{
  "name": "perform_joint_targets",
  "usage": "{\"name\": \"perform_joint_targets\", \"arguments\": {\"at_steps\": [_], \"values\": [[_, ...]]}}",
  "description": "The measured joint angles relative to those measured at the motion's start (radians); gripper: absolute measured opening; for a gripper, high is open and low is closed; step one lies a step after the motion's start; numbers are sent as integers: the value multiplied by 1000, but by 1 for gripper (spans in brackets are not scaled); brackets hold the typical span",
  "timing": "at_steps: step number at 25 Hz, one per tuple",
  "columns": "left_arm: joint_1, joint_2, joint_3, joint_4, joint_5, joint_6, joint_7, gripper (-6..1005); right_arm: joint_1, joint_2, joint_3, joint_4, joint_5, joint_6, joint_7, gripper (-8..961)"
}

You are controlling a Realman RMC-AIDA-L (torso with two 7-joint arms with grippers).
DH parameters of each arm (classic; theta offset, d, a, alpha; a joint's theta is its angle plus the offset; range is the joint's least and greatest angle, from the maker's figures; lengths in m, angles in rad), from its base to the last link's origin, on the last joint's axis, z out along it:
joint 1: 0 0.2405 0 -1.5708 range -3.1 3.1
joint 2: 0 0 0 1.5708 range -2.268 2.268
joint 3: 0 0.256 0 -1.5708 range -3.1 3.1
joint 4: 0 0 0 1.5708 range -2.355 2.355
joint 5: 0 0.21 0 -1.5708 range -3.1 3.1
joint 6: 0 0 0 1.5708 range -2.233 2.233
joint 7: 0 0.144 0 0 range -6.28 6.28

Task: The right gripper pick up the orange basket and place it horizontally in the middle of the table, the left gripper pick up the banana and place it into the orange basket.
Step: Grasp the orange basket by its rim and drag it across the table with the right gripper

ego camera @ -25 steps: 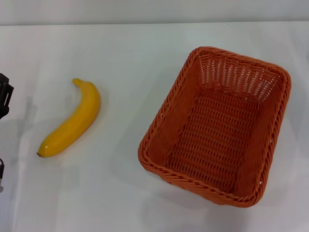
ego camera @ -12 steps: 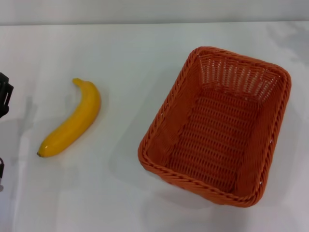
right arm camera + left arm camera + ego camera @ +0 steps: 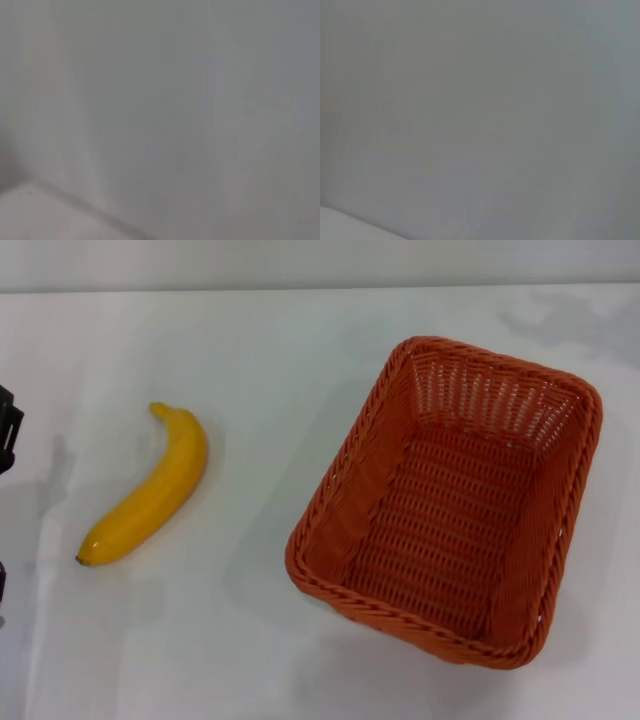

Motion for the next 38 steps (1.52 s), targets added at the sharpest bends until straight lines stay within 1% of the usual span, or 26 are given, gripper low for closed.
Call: {"name": "perform_joint_targets", "arguments": {"at_steps": [1, 3, 5, 7, 8, 11, 14, 17, 19, 20, 27, 33, 38], "values": [[-2, 0, 0, -2, 0, 0, 0, 867, 14, -9, 1, -29, -61, 36, 50, 693], [-5, 1, -1, -4, 0, 0, 0, 867, 40, -10, 1, -80, -160, 102, 124, 693], [-7, 1, -1, -4, -1, 0, 0, 867, 65, 0, 1, -125, -252, 175, 185, 692], [-10, 1, -1, -5, 0, 0, 0, 867, 89, 23, 1, -158, -336, 231, 240, 692], [-12, 1, -1, -6, 0, 0, 0, 867, 98, 38, 2, -172, -375, 243, 263, 692], [-18, 1, -1, -6, 2, 0, 0, 867, 115, 100, 4, -214, -518, 262, 317, 692], [-21, 1, -1, -6, 2, -4, 0, 867, 131, 170, 12, -234, -681, 260, 345, 692], [-14, 1, -1, -6, -3, -3, 0, 868, 154, 242, 64, -252, -819, 254, 346, 691], [-10, 0, -2, -6, -10, -2, 0, 868, 161, 264, 79, -265, -871, 253, 345, 691], [-10, -1, -2, -6, -13, -2, 0, 868, 166, 270, 80, -268, -893, 252, 345, 691], [-6, 1, -2, -7, -15, 0, 0, 868, 179, 284, 79, -217, -908, 249, 348, 690], [-9, 2, -2, -17, -16, 0, 0, 867, 190, 301, 68, -150, -939, 187, 345, 690], [-18, 2, -2, -17, -16, 0, 0, 867, 197, 319, 51, -97, -1001, 112, 332, 691]]}}
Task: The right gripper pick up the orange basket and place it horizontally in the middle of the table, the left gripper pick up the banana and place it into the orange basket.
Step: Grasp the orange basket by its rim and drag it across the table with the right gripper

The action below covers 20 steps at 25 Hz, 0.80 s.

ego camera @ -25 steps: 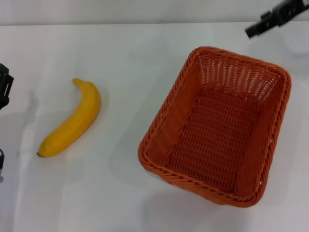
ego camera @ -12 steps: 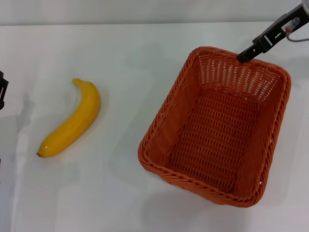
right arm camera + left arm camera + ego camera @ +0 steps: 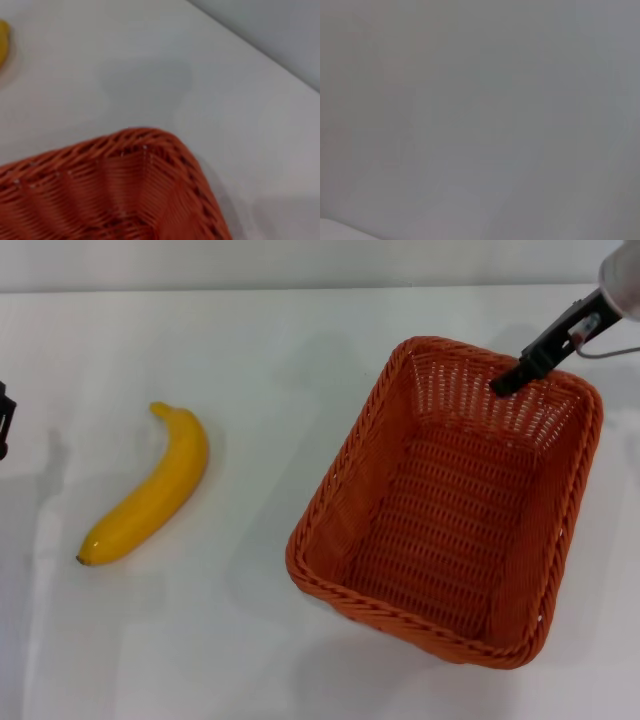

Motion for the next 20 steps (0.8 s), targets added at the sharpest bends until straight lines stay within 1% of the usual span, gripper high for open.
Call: {"name": "perform_joint_targets", "arguments": {"at_steps": [3, 7, 12, 14, 17, 20], "values": [[-3, 1, 0, 0, 0, 0, 0, 867, 10, 10, 0, 28, -3, -8, -13, 691], [-3, 1, 0, -1, 0, 0, 0, 867, 22, 24, -8, 51, -14, -13, -17, 659], [-4, 2, 0, -7, 0, -1, 0, 868, 32, 25, -5, 73, -15, -13, -19, 619], [-5, 2, 0, -13, 0, -1, 0, 868, 32, 21, -3, 75, -15, -13, -19, 603], [-6, 1, 0, -17, 0, -1, 0, 868, 34, 15, -2, 75, -13, -5, -19, 359], [-7, 2, -1, -17, 0, -1, 0, 868, 37, 8, 0, 75, -13, 5, -17, 295]]}}
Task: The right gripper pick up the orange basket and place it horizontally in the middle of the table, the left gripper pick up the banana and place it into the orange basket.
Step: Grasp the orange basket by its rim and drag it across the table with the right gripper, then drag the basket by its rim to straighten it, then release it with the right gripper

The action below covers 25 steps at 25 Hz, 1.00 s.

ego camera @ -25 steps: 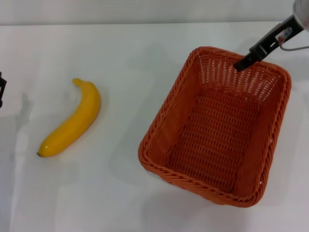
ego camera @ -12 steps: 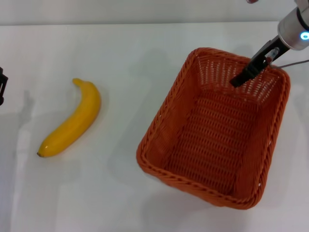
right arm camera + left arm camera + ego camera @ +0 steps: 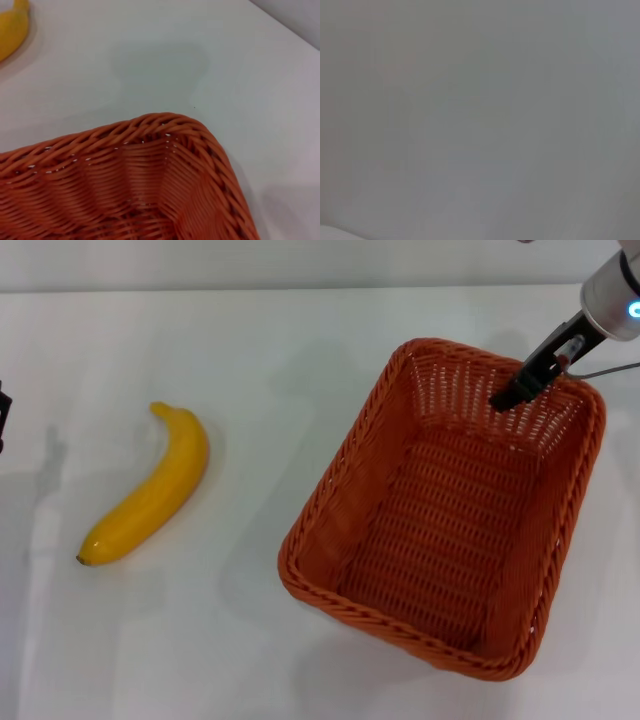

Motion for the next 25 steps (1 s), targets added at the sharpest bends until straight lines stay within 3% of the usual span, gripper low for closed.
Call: {"name": "perform_joint_targets", "arguments": {"at_steps": [2, 8, 16, 22, 25], "values": [[-3, 0, 0, -4, 0, 0, 0, 868, 2, -5, 1, 0, 5, 3, 4, 252], [-9, -1, 0, -13, -1, 0, 0, 867, 13, -28, 52, 2, 7, 49, 8, 244], [-14, 1, 0, -19, -2, 1, 0, 866, 57, -102, 213, 92, 8, 110, 22, 225], [-21, 1, 0, -26, -14, 1, 0, 865, 58, -135, 235, 95, 29, 128, 99, 193], [-24, 1, 0, -35, -14, 0, 0, 865, 55, -153, 299, 99, 43, 153, 143, 170]]}}
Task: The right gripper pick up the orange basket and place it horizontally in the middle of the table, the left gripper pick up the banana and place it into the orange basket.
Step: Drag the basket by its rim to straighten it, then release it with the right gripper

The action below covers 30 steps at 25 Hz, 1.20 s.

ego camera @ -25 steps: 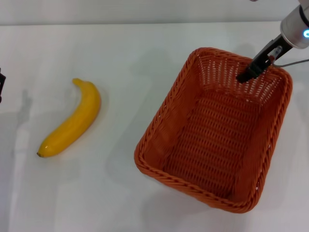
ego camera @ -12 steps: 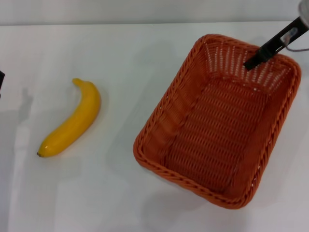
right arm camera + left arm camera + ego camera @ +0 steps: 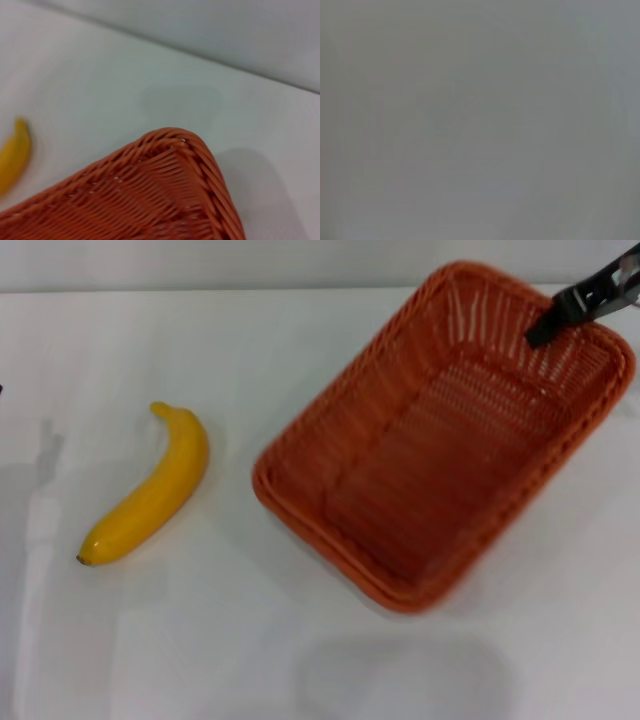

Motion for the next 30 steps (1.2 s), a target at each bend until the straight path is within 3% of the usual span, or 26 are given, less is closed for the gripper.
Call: {"name": "perform_joint_targets", "arguments": {"at_steps": [3, 7, 16, 23, 26, 30], "values": [[-1, 0, 0, -2, 0, 0, 0, 864, -19, -7, 79, -13, 3, 20, 57, 149], [-9, 0, 0, -9, -1, -5, 0, 863, -84, 5, 126, -74, 31, 44, 125, 149], [-42, 2, 0, -62, -3, -8, 0, 863, -296, 73, 130, -256, 221, 38, 257, 148], [-65, 3, 0, -100, -3, -9, 0, 862, -377, 136, 130, -290, 317, 13, 267, 148], [-70, 5, 0, -112, -3, -8, 0, 862, -396, 176, 126, -302, 344, -19, 268, 149], [-75, 12, 5, -129, 1, -4, -9, 862, -428, 198, 116, -299, 367, -66, 268, 149]]}}
